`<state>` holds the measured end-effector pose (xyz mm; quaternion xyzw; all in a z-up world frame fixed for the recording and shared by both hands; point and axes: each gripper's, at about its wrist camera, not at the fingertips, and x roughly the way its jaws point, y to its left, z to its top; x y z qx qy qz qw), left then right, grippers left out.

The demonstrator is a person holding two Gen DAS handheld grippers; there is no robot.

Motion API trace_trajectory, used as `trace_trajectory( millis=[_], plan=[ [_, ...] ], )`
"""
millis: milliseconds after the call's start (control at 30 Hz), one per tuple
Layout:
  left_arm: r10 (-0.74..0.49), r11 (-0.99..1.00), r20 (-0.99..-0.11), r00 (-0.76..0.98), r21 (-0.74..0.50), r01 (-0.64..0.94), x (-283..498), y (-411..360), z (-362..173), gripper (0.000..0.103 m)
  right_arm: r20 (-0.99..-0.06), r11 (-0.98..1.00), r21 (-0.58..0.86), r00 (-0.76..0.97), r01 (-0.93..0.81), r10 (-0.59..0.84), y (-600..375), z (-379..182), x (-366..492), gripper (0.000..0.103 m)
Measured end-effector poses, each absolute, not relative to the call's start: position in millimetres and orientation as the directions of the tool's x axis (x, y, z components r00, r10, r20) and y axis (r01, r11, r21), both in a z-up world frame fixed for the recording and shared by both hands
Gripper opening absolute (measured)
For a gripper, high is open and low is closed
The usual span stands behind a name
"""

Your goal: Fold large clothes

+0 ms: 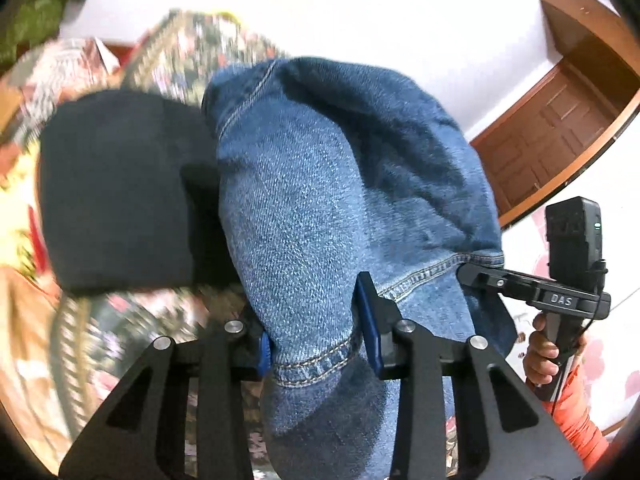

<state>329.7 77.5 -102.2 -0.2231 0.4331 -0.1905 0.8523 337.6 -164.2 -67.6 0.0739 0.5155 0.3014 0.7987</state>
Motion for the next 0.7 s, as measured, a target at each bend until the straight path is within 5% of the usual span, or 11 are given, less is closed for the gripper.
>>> trace_trajectory(
  millis=[400,700],
  plan=[
    [-0.375,0.866,-0.6,0.706,-0.498,0.037,353.2,200.4,-39.6,0.035,-0.669,0.703,0.477,0.3,-0.527,0.68,-53.5,-45.6,384.9,0.029],
    [-0.283,0.879,-0.713,0.641,-0.461,-0.125,429.4,248.2,-117.8,0.035,-0.72,0.741,0.519,0.249,-0.426,0.647,-3.3,-139.7,457.4,0.029]
  ],
)
